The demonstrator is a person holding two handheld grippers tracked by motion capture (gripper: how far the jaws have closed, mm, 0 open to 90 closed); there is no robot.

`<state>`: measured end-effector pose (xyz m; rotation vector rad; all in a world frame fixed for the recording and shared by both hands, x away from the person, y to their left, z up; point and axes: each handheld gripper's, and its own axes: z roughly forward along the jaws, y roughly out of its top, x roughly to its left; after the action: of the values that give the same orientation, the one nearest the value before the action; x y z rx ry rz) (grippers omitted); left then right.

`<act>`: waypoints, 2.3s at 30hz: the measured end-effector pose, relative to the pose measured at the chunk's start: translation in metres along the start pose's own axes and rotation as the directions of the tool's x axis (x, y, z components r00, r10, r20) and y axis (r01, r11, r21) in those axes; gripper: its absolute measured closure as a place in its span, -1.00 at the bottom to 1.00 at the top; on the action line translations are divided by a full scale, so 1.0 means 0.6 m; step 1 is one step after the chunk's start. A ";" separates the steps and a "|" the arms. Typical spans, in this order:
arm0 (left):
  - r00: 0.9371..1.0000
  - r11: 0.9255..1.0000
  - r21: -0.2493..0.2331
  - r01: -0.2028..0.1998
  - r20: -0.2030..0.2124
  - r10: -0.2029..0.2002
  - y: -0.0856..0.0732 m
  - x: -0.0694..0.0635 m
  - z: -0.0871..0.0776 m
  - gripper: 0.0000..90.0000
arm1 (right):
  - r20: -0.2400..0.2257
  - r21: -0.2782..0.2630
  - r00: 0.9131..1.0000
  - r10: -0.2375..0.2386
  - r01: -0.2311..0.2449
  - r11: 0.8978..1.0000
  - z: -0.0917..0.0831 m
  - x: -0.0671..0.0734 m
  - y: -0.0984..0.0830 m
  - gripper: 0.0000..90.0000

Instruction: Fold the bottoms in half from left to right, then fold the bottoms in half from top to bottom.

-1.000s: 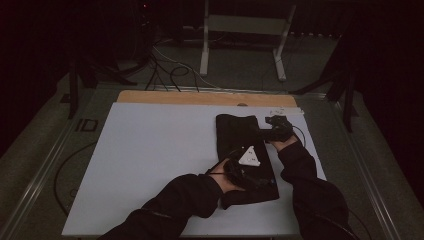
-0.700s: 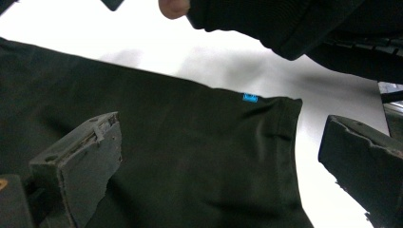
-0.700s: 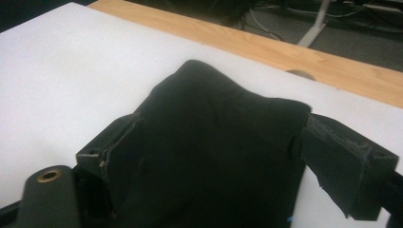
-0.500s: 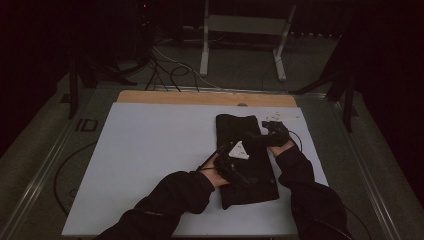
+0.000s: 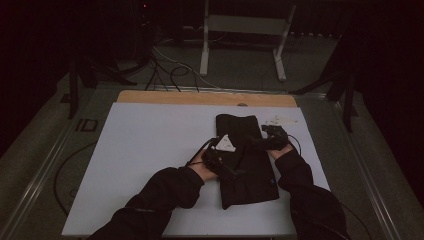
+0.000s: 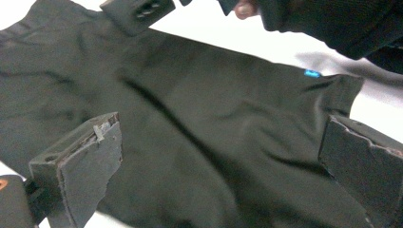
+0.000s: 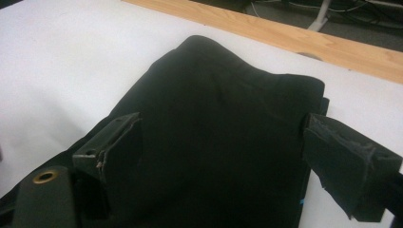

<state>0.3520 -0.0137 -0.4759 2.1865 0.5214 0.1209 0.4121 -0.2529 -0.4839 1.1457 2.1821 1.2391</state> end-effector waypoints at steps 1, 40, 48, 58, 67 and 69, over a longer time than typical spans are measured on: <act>1.000 1.000 0.001 0.006 -0.002 -0.006 -0.001 0.003 -0.001 -0.96 | 0.002 0.002 1.000 0.000 0.000 1.000 0.000 0.001 -0.001 -0.69; 0.982 0.987 -0.038 0.153 -0.105 -0.156 -0.012 0.095 -0.034 -0.96 | 0.022 0.007 1.000 -0.002 0.002 1.000 -0.013 -0.018 -0.011 -0.68; 0.974 0.981 -0.059 0.185 -0.119 -0.191 0.000 0.114 -0.035 -0.96 | 0.034 0.015 0.999 -0.005 0.004 1.000 -0.010 -0.024 -0.008 -0.68; 0.960 0.971 -0.058 0.232 -0.144 -0.239 0.000 0.137 -0.029 -0.96 | 0.043 0.030 0.999 -0.001 -0.001 1.000 0.003 -0.031 -0.003 -0.68; 0.947 0.960 -0.044 0.277 -0.156 -0.280 -0.007 0.153 -0.015 -0.97 | 0.051 0.043 0.999 0.016 -0.018 0.999 0.017 -0.041 0.007 -0.68; 0.942 0.955 -0.045 0.294 -0.157 -0.297 -0.008 0.155 -0.011 -0.97 | 0.052 0.048 0.998 0.019 -0.021 0.999 0.019 -0.043 0.009 -0.68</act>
<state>0.4332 0.0321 -0.4843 2.0618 0.9308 0.1413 0.4375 -0.2660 -0.4875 1.2085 2.1791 1.1572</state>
